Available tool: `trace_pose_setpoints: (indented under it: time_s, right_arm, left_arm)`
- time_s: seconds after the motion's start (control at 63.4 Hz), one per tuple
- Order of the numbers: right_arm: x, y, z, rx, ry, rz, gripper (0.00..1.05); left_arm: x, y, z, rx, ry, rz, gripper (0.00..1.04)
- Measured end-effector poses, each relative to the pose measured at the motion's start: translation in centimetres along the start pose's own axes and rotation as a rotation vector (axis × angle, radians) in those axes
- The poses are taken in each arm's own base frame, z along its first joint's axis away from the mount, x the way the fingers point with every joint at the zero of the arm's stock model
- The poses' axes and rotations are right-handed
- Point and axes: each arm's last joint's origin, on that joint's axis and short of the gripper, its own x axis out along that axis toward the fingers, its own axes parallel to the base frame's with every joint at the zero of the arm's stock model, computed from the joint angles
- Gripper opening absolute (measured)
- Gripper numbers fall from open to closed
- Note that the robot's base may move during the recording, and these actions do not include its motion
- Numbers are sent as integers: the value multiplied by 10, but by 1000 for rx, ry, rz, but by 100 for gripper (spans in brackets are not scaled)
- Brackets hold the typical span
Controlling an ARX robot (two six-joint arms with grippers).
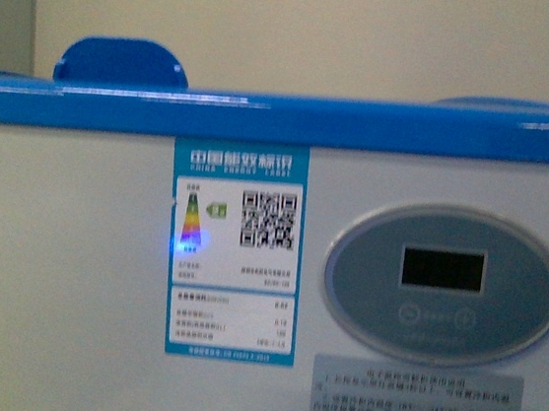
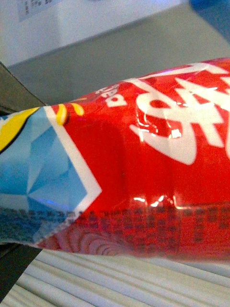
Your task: Put drink in fridge
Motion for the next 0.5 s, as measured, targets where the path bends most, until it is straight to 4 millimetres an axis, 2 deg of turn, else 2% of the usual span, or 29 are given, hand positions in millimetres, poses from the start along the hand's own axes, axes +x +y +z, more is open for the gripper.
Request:
trace_pose_setpoints:
  time_s: [0.505]
  right_arm:
    - [0,0,0,-1,-1,0,39]
  left_arm:
    - [0,0,0,0,0,-1,97]
